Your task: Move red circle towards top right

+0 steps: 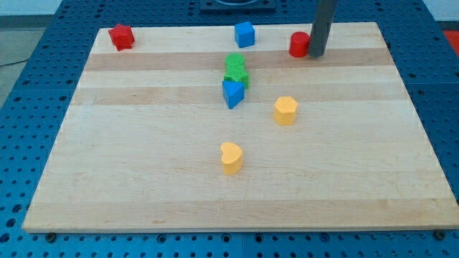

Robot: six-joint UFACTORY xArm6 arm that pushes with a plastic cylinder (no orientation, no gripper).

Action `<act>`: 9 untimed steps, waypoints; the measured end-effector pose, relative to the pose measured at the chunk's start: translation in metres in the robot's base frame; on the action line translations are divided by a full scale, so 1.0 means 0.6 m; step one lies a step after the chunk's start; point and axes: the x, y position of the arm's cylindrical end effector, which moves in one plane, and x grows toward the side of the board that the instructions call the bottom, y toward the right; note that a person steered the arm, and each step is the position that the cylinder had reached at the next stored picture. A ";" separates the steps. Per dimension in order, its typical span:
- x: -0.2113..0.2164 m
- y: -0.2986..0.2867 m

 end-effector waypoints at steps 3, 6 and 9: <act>-0.005 0.006; -0.004 -0.042; -0.040 0.047</act>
